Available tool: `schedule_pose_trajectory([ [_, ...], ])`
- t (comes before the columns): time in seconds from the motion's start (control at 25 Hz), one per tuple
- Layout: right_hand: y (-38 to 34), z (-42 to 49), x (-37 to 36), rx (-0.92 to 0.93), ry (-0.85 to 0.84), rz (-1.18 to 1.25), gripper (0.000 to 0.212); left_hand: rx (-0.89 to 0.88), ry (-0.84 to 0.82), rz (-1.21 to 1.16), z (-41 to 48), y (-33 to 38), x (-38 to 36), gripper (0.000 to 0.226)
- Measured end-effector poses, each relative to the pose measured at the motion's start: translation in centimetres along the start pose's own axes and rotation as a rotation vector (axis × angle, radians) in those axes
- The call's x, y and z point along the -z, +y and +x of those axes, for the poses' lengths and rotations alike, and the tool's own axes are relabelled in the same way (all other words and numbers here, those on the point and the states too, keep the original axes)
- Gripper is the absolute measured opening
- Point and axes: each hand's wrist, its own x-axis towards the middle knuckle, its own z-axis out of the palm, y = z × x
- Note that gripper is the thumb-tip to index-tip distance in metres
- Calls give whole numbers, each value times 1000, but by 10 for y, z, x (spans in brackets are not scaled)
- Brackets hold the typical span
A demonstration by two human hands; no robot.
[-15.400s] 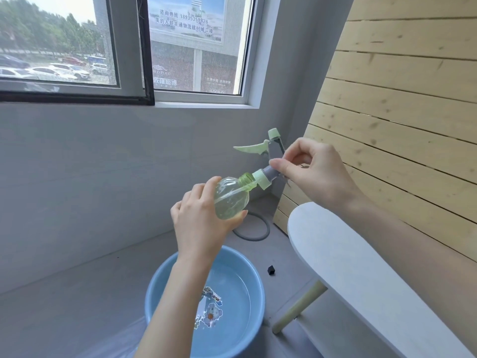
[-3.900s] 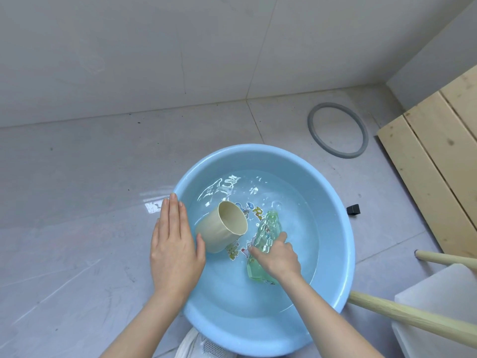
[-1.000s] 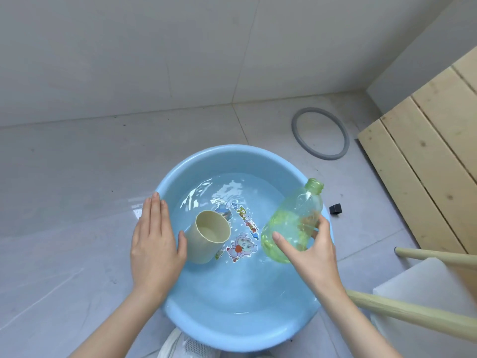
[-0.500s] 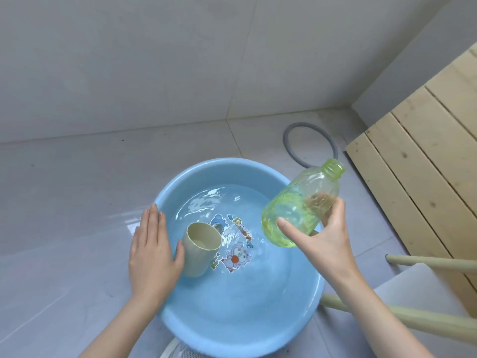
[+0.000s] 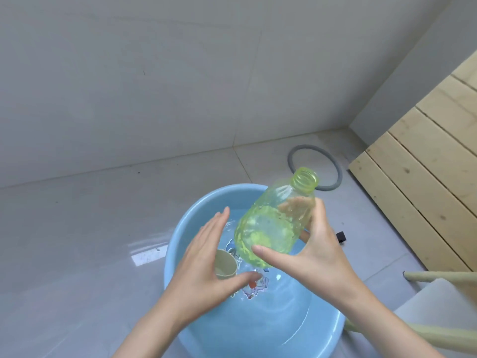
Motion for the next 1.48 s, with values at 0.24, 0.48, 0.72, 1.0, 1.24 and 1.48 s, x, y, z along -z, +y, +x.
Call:
schedule_pose_trajectory([
  [0.24, -17, 17, -27, 111, -95, -60, 67, -30, 38, -230, 14, 6, 13, 126],
  [0.48, -25, 27, -39, 195, -282, -200, 64, 84, 139, -253, 5, 2, 21, 82],
  [0.72, 16, 71, -12, 45, -610, -692, 72, 240, 245, -183, -14, -39, 30, 87],
  [1.0, 118, 106, -80, -178, -885, -933, 81, 359, 323, -213, -31, -68, 35, 88],
  [1.24, 154, 85, -125, -191, -850, -838, 68, 382, 331, -220, -35, -72, 34, 86],
  [1.48, 155, 74, -108, -217, -767, -797, 13, 398, 325, -213, -34, -73, 34, 89],
])
